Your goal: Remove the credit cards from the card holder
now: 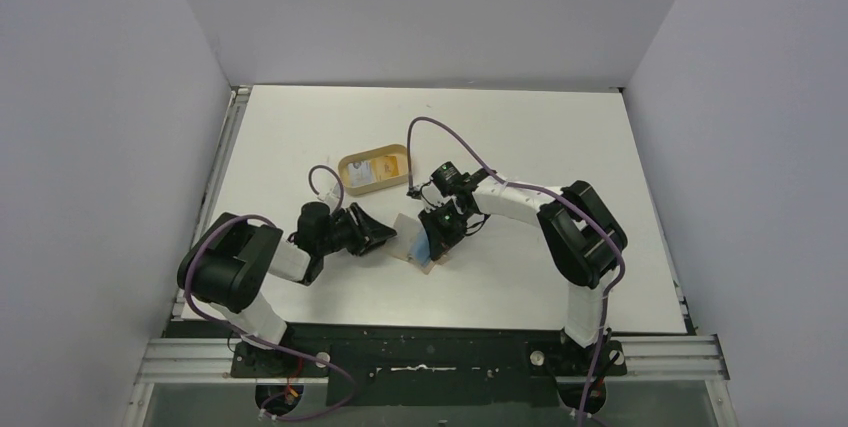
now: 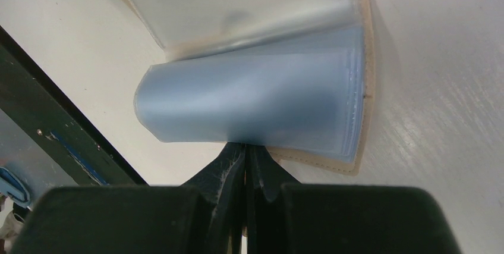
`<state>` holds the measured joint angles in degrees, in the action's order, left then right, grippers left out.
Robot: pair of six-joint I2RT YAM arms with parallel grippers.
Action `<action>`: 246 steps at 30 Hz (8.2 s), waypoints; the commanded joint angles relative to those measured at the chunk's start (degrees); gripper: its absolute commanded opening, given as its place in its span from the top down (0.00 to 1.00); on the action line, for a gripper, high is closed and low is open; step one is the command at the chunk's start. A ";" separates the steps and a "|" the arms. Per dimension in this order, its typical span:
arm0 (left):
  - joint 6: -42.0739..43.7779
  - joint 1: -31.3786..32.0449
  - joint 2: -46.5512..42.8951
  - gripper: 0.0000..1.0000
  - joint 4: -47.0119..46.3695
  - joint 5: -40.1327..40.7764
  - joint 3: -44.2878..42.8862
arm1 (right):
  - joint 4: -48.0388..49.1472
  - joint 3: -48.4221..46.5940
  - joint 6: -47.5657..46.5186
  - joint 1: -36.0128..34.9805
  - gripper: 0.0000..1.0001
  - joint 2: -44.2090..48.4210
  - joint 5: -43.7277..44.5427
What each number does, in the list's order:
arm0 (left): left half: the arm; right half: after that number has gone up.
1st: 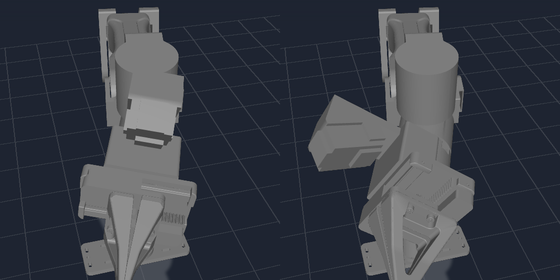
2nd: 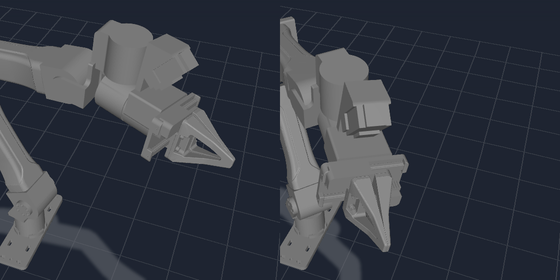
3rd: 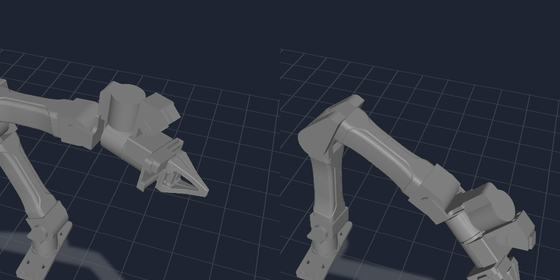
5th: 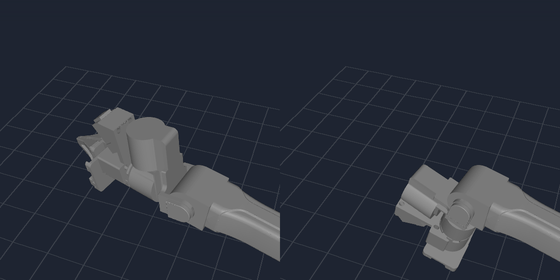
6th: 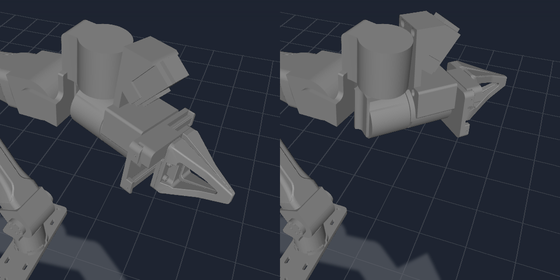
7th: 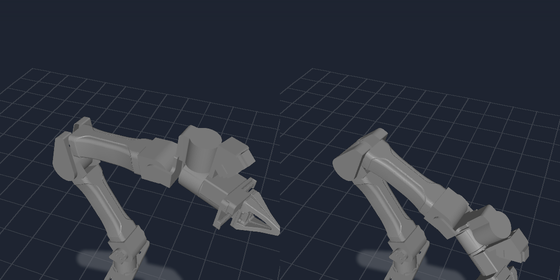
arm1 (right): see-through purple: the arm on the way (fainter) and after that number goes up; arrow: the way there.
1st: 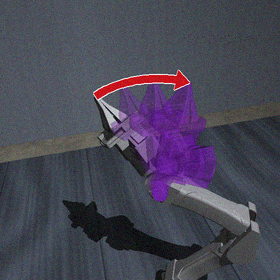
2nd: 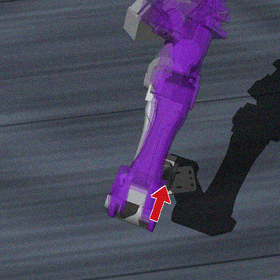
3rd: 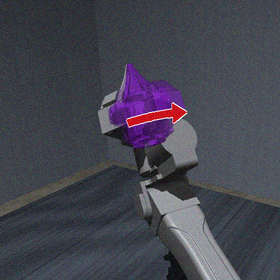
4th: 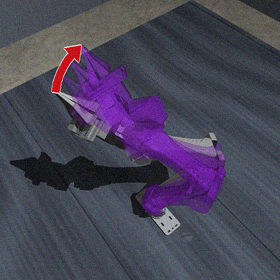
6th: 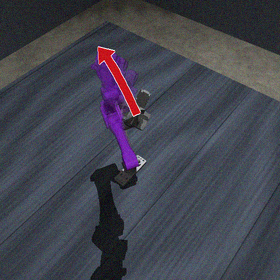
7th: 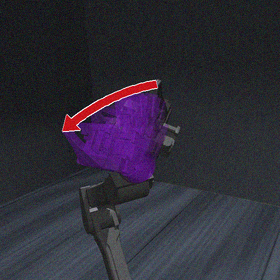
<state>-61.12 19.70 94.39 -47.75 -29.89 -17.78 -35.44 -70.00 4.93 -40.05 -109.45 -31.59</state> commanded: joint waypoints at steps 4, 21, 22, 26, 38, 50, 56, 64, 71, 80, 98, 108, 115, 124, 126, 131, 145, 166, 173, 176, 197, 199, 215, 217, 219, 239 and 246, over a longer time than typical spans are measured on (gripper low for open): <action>-7.13 0.60 0.38 0.71 -15.58 -5.77 0.73 | 2.72 -0.43 -0.89 0.15 1.00 0.17 1.21; -5.34 0.69 -0.84 1.00 -10.71 -5.42 0.34 | 2.14 -0.88 -0.86 0.15 1.00 0.01 2.42; -4.54 0.69 -2.01 1.00 -8.86 -5.18 0.29 | 1.75 -1.13 -0.84 0.15 1.00 0.23 3.00; 2.75 0.69 -12.00 1.00 7.64 -2.00 -0.80 | 0.74 -1.68 0.00 0.75 0.67 3.27 6.33; 13.09 1.37 -40.14 1.00 38.54 14.19 0.13 | 6.01 -10.83 10.55 2.99 0.27 19.56 7.75; 1.54 1.24 -48.62 1.00 21.21 18.61 10.89 | 40.44 4.64 32.74 0.65 0.27 16.10 -9.25; -2.62 1.21 -48.78 1.00 13.73 19.54 13.70 | 50.96 10.98 38.22 -0.13 0.28 13.51 -10.53; -7.49 1.21 -47.11 1.00 4.00 19.86 17.14 | 64.39 14.70 45.04 -0.44 0.29 8.22 -12.02; -9.71 1.15 -48.04 1.00 -0.26 21.24 19.78 | 72.07 17.18 49.08 -0.38 0.29 4.88 -12.06; -10.58 1.13 -48.76 1.00 -0.64 21.24 19.83 | 76.90 18.29 51.75 -0.65 0.29 3.10 -12.88; -10.50 1.13 -38.27 1.00 -8.83 21.30 19.95 | 109.17 16.83 72.47 -2.94 0.29 -4.33 -23.21; -10.55 0.97 -38.08 1.00 -3.93 19.44 19.81 | 119.92 13.27 79.29 -4.44 0.39 -8.46 -24.63; -9.63 0.54 -45.56 1.00 8.66 19.37 19.79 | 121.05 15.03 79.25 -4.22 0.41 -7.31 -25.59; -7.25 0.07 -56.40 1.00 28.81 20.39 18.98 | 120.82 14.46 79.27 -4.54 0.41 -7.17 -26.32; -6.65 0.07 -55.47 1.00 29.26 19.87 18.23 | 119.94 13.55 78.98 -4.75 0.41 -7.39 -26.39; -5.14 0.07 -48.26 1.00 25.76 17.25 15.20 | 118.06 11.67 78.14 -5.37 0.41 -8.39 -25.94; -4.19 -0.10 -49.89 1.00 25.45 16.33 14.85 | 94.29 13.91 62.04 -4.45 0.53 -4.68 -20.63; -3.40 -0.10 -51.25 1.00 26.14 13.35 16.50 | 95.72 15.39 61.83 -2.78 0.61 -6.38 -14.32; -3.56 -0.19 -47.21 1.00 22.08 11.26 16.73 | 97.24 13.31 63.11 -3.15 0.60 -9.09 -15.52; -3.65 -0.24 -45.32 1.00 19.90 10.31 16.73 | 94.39 12.18 61.42 -3.56 0.58 -9.32 -16.47; -3.24 -1.81 -48.37 1.00 22.87 8.54 17.78 | 95.41 15.82 61.71 -0.81 0.82 -8.53 -16.51; -3.05 -2.10 -49.31 1.00 24.04 8.54 17.78 | 95.88 16.25 62.01 -0.34 0.83 -8.42 -16.86; -2.68 -3.47 -49.98 1.00 25.20 8.14 18.70 | 102.32 17.38 66.43 0.74 0.81 -9.74 -20.12; -2.77 -3.61 -50.08 1.00 25.17 8.14 19.01 | 102.41 17.27 66.46 0.68 0.78 -9.97 -20.53; -2.77 -3.77 -50.33 1.00 25.32 8.09 19.09 | 102.45 17.48 66.36 0.59 0.77 -10.16 -21.01; -3.04 -5.32 -51.22 1.00 26.26 7.30 19.28 | 103.56 19.19 66.35 -0.62 0.74 -12.05 -25.29; -2.98 -5.79 -51.41 1.00 26.52 7.13 19.32 | 104.18 19.11 67.28 -1.19 0.67 -13.34 -26.57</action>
<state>-65.28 14.79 43.64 -19.81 -23.27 -0.14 63.05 -50.74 71.64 -39.83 -121.73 -54.57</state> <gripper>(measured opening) 0.013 0.314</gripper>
